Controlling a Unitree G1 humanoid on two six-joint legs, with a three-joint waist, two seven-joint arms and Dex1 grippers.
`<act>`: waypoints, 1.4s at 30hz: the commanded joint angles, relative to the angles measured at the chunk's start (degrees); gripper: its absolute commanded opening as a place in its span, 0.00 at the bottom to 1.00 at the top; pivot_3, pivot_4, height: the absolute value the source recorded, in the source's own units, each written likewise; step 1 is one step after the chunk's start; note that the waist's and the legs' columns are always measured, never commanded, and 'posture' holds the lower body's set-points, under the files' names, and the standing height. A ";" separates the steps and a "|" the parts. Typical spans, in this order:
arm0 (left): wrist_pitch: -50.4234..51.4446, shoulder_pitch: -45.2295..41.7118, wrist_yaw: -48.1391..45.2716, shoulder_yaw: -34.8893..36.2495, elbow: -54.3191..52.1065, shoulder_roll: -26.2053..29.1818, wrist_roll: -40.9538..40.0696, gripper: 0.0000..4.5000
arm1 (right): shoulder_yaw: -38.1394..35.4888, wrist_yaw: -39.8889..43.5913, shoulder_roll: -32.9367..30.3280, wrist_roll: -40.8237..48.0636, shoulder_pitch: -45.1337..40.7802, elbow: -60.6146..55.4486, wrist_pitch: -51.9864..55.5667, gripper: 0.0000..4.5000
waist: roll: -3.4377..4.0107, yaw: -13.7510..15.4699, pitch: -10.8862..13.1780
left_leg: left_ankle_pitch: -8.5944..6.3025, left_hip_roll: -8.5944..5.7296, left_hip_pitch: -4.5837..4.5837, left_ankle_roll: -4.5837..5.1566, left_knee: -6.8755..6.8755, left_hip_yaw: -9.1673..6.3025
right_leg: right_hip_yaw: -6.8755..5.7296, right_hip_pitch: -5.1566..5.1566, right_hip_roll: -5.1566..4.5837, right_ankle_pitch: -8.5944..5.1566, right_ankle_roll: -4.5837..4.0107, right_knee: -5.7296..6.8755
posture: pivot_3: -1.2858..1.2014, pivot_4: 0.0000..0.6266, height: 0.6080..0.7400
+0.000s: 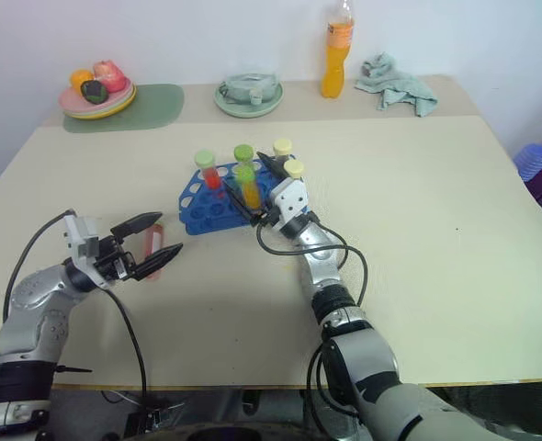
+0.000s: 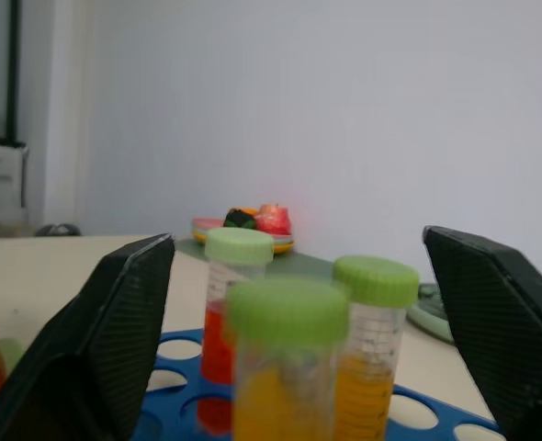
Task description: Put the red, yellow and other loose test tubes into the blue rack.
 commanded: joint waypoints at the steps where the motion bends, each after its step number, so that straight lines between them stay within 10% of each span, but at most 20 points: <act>1: 1.61 -0.37 1.48 1.01 -4.34 0.20 -1.85 1.00 | 1.15 -1.10 -1.09 0.39 0.93 -11.63 4.75 0.98 | 0.00 0.00 0.00 | 0.00 0.00 0.00 0.00 0.00 0.00 | 0.00 0.00 0.00 0.00 0.00 0.00 | 0.52 0.24 1.00; 13: 9.44 3.31 8.88 4.68 -10.74 1.89 -4.46 1.00 | 4.09 0.37 -13.09 4.05 7.64 -49.32 31.61 0.98 | -0.02 0.22 0.01 | -0.01 0.08 -0.11 -0.02 -0.10 0.02 | 0.01 -0.13 -0.02 -0.08 -0.15 -0.01 | 0.52 0.24 1.00; 26: 37.95 18.98 35.75 24.76 -35.08 9.28 -15.19 1.00 | -4.33 22.56 -45.42 17.28 21.91 -63.41 54.48 0.98 | -0.28 0.24 0.13 | -0.13 0.35 -0.24 0.17 -0.02 0.49 | -0.16 0.16 -0.25 -0.38 -0.50 -0.32 | 0.52 0.24 1.00; 33: 74.81 10.25 60.14 27.29 -34.18 22.55 -38.48 1.00 | -2.72 28.90 -42.50 20.40 14.71 -58.65 50.77 0.98 | -0.65 0.41 0.29 | -0.24 0.57 -0.17 0.34 0.07 1.01 | -0.69 0.13 -0.72 -0.33 -0.46 -0.27 | 0.52 0.24 1.00; 38: 70.61 8.71 83.76 20.54 -24.09 37.72 -70.95 1.00 | -2.02 30.78 -39.81 23.56 11.46 -58.39 52.60 0.98 | -0.93 0.52 0.46 | -0.38 0.56 -0.20 0.28 0.05 1.02 | -0.65 -0.04 -0.68 -0.20 -0.22 -0.24 | 0.52 0.24 1.00; 42: 63.48 6.19 93.98 11.28 -21.53 45.04 -80.92 1.00 | -1.47 33.19 -39.03 25.18 9.85 -58.07 53.43 0.98 | -0.86 0.51 0.49 | -0.42 0.56 -0.19 0.26 0.07 1.14 | -0.52 -0.05 -0.70 -0.18 -0.21 -0.24 | 0.52 0.24 1.00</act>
